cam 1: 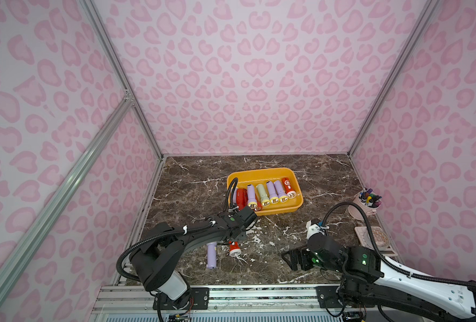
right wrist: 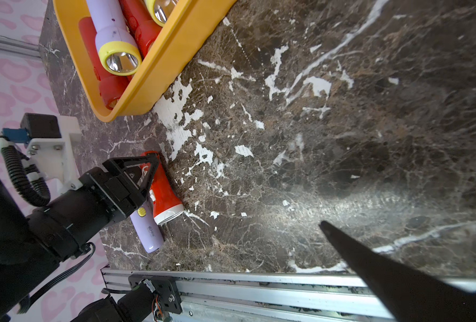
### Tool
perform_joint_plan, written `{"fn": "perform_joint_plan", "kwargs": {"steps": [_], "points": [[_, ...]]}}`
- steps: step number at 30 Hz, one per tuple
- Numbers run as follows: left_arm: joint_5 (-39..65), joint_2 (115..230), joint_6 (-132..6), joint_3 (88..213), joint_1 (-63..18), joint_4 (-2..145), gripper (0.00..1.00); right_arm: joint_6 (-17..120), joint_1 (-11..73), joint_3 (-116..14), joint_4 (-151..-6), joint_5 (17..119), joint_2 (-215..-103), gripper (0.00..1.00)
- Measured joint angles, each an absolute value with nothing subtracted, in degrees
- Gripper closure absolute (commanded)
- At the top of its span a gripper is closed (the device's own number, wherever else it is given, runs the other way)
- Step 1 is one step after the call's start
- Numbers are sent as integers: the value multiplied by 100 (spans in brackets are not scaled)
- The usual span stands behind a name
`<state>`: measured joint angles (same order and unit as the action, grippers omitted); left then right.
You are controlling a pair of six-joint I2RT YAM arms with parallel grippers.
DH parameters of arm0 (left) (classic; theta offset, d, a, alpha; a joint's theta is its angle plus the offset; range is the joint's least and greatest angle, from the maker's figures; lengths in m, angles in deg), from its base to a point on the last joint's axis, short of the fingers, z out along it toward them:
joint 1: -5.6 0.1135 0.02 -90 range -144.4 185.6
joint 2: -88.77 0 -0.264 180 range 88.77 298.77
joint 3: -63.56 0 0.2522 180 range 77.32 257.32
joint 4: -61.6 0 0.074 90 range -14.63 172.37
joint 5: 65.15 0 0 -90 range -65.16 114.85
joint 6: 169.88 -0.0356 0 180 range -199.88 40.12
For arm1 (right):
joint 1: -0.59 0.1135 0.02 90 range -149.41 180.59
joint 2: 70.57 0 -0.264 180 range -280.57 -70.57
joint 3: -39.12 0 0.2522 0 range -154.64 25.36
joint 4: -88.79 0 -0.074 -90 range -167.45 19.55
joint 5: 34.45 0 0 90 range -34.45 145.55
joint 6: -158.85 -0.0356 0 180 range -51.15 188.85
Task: Put the flashlights into the storage boxes
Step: Pick up the flashlight from the center of the board.
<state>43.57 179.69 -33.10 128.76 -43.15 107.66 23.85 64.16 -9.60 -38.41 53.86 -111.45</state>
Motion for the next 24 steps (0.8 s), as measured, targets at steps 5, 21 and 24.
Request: {"fn": "perform_joint_plan", "kwargs": {"steps": [5, 21, 24], "points": [[4282, 18203, -3308, 12876, -4315, 10672, 49, 2394, 6416, -960, -3834, 5386, -11162, 1], [4212, 18493, -3351, 13064, -4311, 10576, 87, 2414, 6412, -857, -4029, 5565, -11407, 1], [4214, 18474, -3373, 13108, -4311, 10615, 88, 2449, 6412, -857, -4053, 5589, -11433, 1]]}}
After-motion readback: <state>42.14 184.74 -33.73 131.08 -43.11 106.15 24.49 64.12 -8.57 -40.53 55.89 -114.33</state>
